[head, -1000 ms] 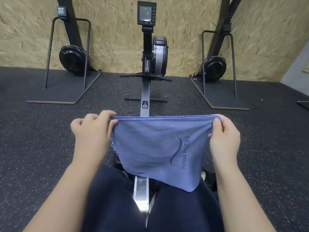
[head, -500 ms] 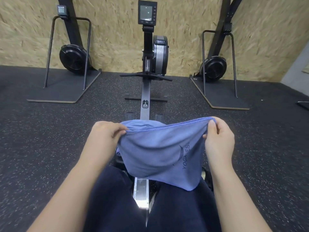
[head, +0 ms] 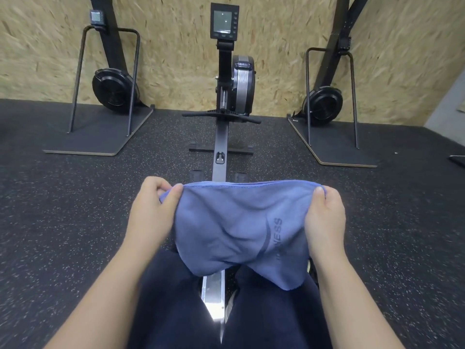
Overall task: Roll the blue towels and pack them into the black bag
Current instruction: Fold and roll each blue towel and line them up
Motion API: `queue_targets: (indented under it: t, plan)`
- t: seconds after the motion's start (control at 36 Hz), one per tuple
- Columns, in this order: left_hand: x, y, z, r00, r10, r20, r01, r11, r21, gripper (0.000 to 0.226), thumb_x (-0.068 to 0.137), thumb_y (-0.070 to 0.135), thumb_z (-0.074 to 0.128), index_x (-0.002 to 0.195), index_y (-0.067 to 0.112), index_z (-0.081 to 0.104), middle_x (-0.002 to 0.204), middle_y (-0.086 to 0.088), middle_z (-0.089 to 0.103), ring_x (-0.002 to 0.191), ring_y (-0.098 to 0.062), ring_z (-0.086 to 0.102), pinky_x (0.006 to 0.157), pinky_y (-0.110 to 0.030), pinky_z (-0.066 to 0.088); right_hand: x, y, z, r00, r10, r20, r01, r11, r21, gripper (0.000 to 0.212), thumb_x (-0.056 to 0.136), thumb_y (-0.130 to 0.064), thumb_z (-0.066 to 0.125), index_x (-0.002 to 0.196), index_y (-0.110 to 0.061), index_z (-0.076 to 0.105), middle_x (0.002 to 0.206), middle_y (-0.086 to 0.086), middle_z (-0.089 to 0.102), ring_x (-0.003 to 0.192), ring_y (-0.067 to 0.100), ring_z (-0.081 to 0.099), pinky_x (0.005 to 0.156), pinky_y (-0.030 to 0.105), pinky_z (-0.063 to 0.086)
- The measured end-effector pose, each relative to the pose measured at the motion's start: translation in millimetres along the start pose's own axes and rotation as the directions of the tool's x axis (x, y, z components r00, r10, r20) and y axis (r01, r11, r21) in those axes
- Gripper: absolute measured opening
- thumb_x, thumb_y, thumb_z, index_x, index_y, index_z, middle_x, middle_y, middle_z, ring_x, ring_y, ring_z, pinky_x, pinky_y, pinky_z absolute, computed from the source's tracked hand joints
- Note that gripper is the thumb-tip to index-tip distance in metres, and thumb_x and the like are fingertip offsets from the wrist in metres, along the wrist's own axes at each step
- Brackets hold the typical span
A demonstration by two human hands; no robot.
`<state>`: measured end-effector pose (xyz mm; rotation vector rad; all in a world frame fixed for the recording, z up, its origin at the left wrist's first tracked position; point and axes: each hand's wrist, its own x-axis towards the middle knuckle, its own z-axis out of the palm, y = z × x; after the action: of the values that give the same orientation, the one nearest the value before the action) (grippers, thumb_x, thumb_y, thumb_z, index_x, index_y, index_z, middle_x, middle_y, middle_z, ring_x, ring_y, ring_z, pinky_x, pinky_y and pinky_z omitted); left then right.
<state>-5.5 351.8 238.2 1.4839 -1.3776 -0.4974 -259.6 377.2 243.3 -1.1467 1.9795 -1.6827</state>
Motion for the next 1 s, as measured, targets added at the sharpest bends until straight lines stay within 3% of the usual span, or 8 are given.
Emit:
queue_targets:
  t: [0.08,0.22,0.31,0.39,0.56,0.64,0.78,1.0]
  plan:
    - [-0.1,8.2,0.0,0.994,-0.018,0.104,0.042,0.971,-0.234,0.011,0.092,0.028,0.062,0.086,0.022,0.055,0.062,0.002,0.056,0.046,-0.008,0.043,0.045,-0.023,0.034,-5.9,-11.1,5.7,0.999,0.017,0.049,-0.019,0.999,0.038,0.026,0.101,-0.022,0.038,0.106,-0.008,0.059,0.104,0.006,0.063,0.094,0.02,0.054,0.083,0.031,0.041]
    - [-7.4,27.2,-2.8,0.902,0.171,0.396,0.006,0.914,-0.406,0.012,0.082,0.041,0.061,0.085,0.032,0.07,0.078,-0.003,0.065,0.073,-0.021,0.05,0.072,-0.033,0.038,-23.9,-38.9,10.4,0.98,-0.098,0.175,0.08,0.991,0.107,0.018,0.1,-0.023,0.043,0.1,-0.014,0.058,0.084,-0.013,0.056,0.076,0.002,0.051,0.063,0.015,0.036]
    - [-15.3,39.9,-0.1,0.852,0.267,0.45,-0.08,0.916,-0.392,0.02,0.097,0.014,0.054,0.09,0.026,0.069,0.089,0.017,0.07,0.088,0.0,0.061,0.084,-0.016,0.042,-35.2,-49.5,13.4,0.941,-0.192,0.279,0.164,0.979,0.121,0.011,0.098,-0.02,0.048,0.093,-0.016,0.058,0.075,-0.009,0.056,0.061,-0.003,0.047,0.057,0.011,0.036]
    - [-22.0,49.4,2.1,0.806,0.308,0.505,-0.138,0.928,-0.345,0.027,0.1,0.006,0.044,0.099,0.024,0.063,0.095,0.019,0.068,0.096,0.011,0.057,0.086,-0.005,0.037,-43.5,-56.6,14.3,0.892,-0.241,0.383,0.225,0.97,0.088,0.011,0.094,-0.018,0.054,0.085,-0.025,0.056,0.077,-0.009,0.063,0.066,0.003,0.053,0.06,0.017,0.04]
    - [-25.9,52.5,2.8,0.829,0.298,0.472,-0.208,0.95,-0.233,0.023,0.094,0.006,0.057,0.089,0.028,0.064,0.083,0.014,0.07,0.079,0.005,0.062,0.076,-0.011,0.044,-50.4,-64.7,9.8,0.804,-0.311,0.507,0.352,0.936,0.017,0.008,0.093,-0.019,0.056,0.09,-0.024,0.061,0.082,-0.01,0.069,0.073,0.002,0.056,0.064,0.016,0.039]
    - [-24.2,56.1,2.7,0.833,0.393,0.389,-0.39,0.917,-0.091,0.014,0.088,0.038,0.058,0.077,0.032,0.062,0.076,0.019,0.067,0.076,-0.002,0.058,0.077,-0.022,0.043,-54.1,-67.6,8.9,0.778,-0.308,0.548,0.353,0.935,0.024,0.012,0.094,-0.019,0.056,0.089,-0.028,0.06,0.076,-0.015,0.067,0.073,-0.001,0.054,0.065,0.013,0.039]
    - [-20.3,54.9,2.8,0.816,0.527,0.236,-0.548,0.836,0.026,0.024,0.081,0.053,0.047,0.099,0.04,0.055,0.085,0.022,0.045,0.087,-0.012,0.046,0.082,-0.046,0.042,-56.0,-70.0,8.5,0.775,-0.292,0.561,0.324,0.945,0.044,0.014,0.094,-0.017,0.053,0.093,-0.028,0.062,0.085,-0.013,0.068,0.082,0.005,0.058,0.073,0.022,0.043]
    - [-23.9,58.6,1.5,0.795,0.58,0.178,-0.601,0.791,0.11,0.02,0.084,0.051,0.044,0.096,0.039,0.053,0.08,0.018,0.056,0.086,-0.013,0.047,0.076,-0.033,0.025,-55.6,-70.7,7.8,0.737,-0.262,0.622,0.313,0.949,0.03,0.016,0.098,-0.021,0.047,0.105,-0.022,0.062,0.095,-0.01,0.067,0.091,0.006,0.059,0.08,0.024,0.045]
